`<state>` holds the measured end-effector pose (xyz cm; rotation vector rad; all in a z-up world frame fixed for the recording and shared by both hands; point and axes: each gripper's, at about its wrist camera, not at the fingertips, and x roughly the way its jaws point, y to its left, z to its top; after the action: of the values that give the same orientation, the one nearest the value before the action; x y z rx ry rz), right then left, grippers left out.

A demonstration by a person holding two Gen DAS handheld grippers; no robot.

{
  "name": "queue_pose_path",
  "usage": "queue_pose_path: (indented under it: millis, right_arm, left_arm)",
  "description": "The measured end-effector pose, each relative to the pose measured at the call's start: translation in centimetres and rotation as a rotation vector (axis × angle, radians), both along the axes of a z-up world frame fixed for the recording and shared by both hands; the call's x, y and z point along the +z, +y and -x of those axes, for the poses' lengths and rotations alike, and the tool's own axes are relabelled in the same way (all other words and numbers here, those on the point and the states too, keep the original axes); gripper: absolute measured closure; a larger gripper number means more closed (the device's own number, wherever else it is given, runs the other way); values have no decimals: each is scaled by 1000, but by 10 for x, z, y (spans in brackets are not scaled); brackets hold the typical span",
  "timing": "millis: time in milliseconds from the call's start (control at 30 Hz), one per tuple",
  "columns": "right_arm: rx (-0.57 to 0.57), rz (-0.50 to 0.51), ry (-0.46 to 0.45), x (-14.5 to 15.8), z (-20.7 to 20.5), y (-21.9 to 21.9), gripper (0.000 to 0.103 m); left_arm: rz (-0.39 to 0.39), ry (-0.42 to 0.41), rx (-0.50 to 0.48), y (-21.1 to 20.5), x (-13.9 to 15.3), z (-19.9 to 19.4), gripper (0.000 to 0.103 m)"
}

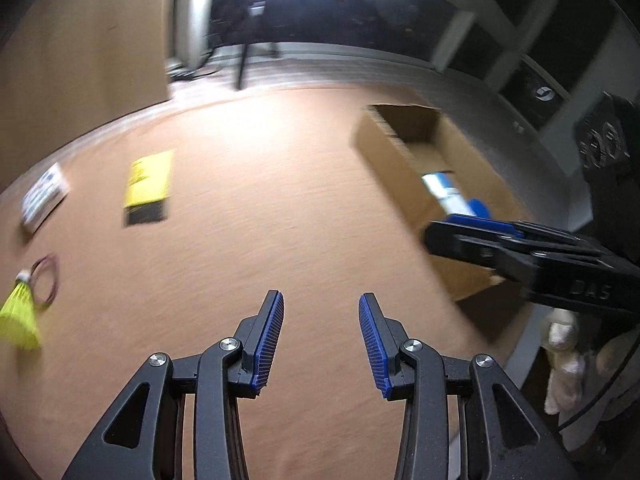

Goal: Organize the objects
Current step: 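Move both tools back toward the yellow card and purple cord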

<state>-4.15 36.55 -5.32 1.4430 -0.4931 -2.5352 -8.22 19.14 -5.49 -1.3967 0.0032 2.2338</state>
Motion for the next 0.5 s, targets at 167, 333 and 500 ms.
queue_pose_path:
  millis: [167,333,500]
  right_arm:
    - [30,7,21,2,10,-27,58]
    - [45,18,34,3,24,-50,58]
    - [79,21,17,0,35,-72,52]
  left_arm:
    - [25,-14,93,-59,-10,10,61]
    - [44,-44,177,-117,-23,23,61]
    - [22,-83,246,-164,-28,42,61]
